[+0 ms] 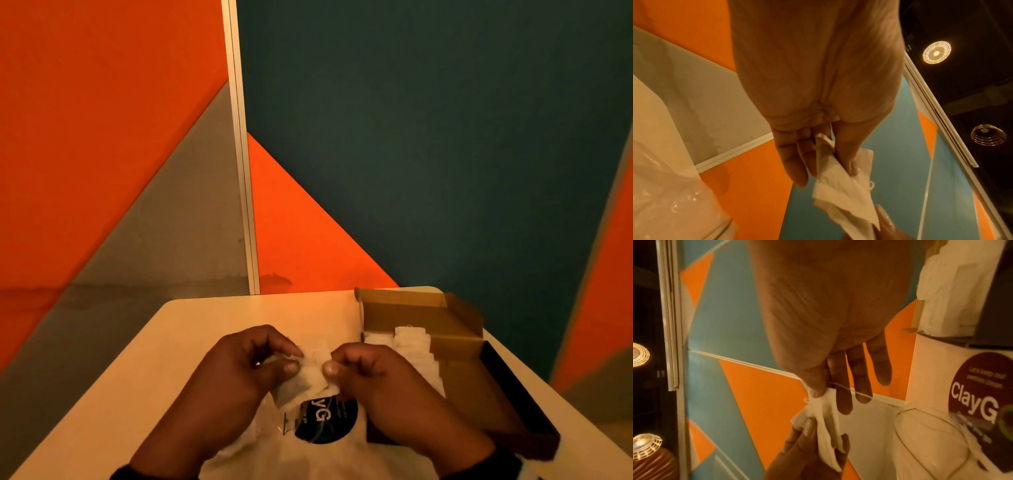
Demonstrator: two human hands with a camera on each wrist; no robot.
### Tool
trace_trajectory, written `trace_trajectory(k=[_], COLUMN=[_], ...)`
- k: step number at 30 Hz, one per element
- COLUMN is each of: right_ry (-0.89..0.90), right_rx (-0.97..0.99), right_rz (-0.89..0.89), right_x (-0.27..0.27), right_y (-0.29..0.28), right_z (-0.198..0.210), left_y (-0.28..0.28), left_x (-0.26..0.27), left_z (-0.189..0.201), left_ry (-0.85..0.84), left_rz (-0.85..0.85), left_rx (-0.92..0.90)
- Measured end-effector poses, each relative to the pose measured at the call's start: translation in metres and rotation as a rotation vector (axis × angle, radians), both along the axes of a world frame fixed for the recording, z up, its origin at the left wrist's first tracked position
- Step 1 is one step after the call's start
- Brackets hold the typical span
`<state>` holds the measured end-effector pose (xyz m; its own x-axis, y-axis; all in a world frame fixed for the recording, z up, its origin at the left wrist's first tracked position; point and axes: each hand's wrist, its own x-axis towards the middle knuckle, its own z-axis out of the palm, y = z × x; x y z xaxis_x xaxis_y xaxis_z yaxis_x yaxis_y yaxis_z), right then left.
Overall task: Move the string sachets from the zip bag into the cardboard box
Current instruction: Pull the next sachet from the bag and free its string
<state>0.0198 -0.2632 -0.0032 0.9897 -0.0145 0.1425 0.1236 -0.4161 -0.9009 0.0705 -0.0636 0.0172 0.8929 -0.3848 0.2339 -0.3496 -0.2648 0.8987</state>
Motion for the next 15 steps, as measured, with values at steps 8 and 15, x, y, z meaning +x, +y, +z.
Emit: trace_trajectory(k=[8,15], right_ry=[-0.097,-0.057], right_rx=[0.145,0.357], right_rz=[-0.084,-0.088], right_x=[-0.003,-0.004], right_y=[-0.024,-0.015], right_z=[0.013,0.012], left_y=[0.009,-0.004], left_x=[0.006,0.008], left_z=[-0.002,-0.014], left_ry=[0.067,0.325], left_rz=[0.007,-0.115], left_rx=[-0.157,-0.463])
